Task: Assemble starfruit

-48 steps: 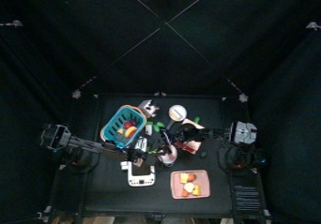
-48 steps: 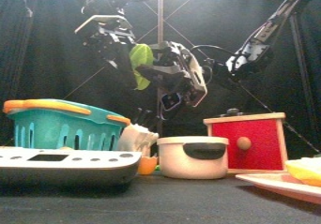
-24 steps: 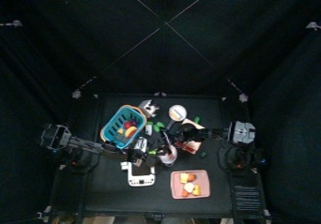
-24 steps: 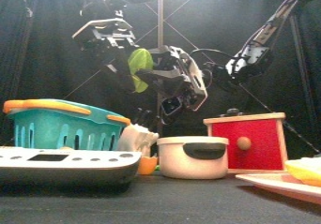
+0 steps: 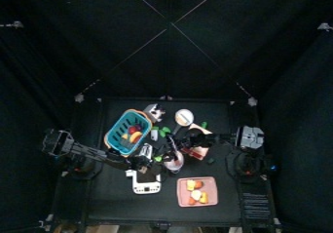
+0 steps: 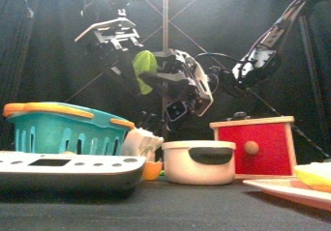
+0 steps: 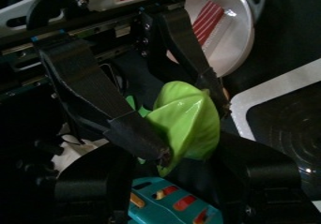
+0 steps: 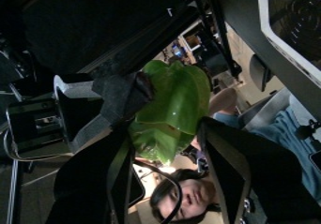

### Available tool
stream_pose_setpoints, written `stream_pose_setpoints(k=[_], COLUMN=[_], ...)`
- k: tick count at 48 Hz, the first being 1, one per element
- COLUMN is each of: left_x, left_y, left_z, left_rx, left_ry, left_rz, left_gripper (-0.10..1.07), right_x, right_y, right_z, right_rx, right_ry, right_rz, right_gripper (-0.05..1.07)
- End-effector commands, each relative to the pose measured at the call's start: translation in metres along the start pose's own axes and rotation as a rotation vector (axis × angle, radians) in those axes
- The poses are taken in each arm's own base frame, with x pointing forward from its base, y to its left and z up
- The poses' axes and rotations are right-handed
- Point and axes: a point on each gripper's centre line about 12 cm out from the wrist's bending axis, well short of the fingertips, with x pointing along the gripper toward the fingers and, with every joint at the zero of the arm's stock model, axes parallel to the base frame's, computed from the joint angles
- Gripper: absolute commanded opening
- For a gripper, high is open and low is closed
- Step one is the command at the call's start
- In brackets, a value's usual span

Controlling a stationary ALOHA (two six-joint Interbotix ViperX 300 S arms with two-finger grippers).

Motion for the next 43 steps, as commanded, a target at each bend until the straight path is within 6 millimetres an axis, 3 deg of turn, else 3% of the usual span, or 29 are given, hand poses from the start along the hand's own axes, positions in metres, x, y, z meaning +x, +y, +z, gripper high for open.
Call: stream_pose_setpoints(k=[1, 13, 31, 43], left_x=[-0.012, -0.013, -0.015, -0.02], left_y=[0.016, 0.011, 0.004, 0.005], left_z=[0.008, 0.008, 0.006, 0.008], left_rx=[0.0, 0.035, 0.053, 0.047], left_ry=[-0.047, -0.058, -0.064, -0.081], left_rz=[0.059, 0.086, 0.078, 0.077], left_gripper=[0.71, 0.73, 0.95, 0.97], right_x=[0.003, 0.001, 0.0, 0.0], right_y=[-0.004, -0.006, -0.009, -0.01], right_z=[-0.003, 0.0, 0.004, 0.006], right_rx=[0.007, 0.019, 0.027, 0.03], right_ry=[-0.002, -0.029, -0.06, -0.07], right_rz=[-0.007, -0.013, -0.024, -0.027], right_gripper=[0.64, 0.64, 0.64, 0.64])
